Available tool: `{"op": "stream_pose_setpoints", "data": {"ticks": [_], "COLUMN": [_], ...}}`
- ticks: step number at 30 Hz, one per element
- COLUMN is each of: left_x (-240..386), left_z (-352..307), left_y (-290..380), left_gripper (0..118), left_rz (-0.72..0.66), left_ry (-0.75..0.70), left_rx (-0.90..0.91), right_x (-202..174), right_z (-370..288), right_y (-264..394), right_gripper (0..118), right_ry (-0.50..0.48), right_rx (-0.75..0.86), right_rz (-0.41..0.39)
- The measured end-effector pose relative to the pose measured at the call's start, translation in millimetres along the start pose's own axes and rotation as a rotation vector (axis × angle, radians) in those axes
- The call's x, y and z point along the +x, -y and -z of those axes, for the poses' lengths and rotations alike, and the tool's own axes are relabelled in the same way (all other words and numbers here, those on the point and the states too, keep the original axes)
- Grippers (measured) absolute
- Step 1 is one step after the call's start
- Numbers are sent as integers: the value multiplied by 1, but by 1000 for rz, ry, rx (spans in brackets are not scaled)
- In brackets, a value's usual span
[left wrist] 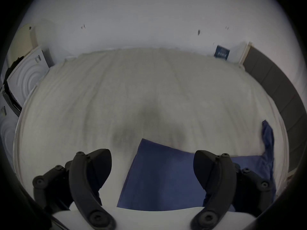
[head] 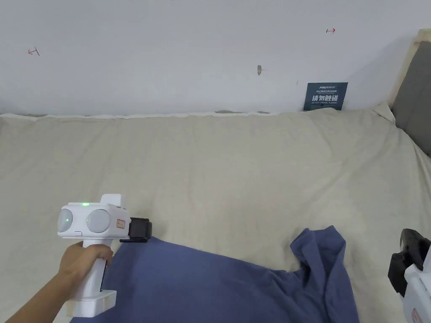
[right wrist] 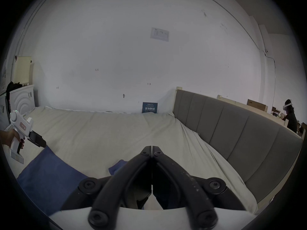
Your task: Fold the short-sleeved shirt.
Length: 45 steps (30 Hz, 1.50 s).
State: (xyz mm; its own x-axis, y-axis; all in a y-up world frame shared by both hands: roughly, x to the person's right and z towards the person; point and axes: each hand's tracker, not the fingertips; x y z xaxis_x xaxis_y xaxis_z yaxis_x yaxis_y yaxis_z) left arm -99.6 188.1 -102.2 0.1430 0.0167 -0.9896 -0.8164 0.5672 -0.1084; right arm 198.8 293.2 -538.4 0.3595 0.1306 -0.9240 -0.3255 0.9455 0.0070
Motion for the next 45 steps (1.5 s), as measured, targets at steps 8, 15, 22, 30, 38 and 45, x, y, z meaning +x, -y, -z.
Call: {"op": "stream_pose_setpoints", "data": {"ticks": [8, 15, 22, 30, 38, 45], "left_x": [12, 20, 21, 15, 5, -7], "left_z": [37, 2, -65, -85, -108, -187], "left_y": [12, 11, 15, 20, 32, 33], "left_gripper": [74, 3, 2, 2, 2, 2], "left_rz": [-31, 0, -47, -44, -93, -132], "left_ry": [-54, -45, 36, 45, 34, 34], "left_rx": [-38, 0, 133, 146, 179, 336], "right_x": [3, 7, -9, -25, 0, 22], "right_z": [30, 71, 138, 168, 132, 69], "right_y": [27, 40, 69, 112, 86, -1], "right_gripper": [2, 50, 108, 47, 3, 3], "right_ry": [0, -78, -156, -202, -168, -228], "right_rx": [-120, -369, -616, -743, -579, -318], "right_rz": [-2, 45, 62, 20, 46, 18]}}
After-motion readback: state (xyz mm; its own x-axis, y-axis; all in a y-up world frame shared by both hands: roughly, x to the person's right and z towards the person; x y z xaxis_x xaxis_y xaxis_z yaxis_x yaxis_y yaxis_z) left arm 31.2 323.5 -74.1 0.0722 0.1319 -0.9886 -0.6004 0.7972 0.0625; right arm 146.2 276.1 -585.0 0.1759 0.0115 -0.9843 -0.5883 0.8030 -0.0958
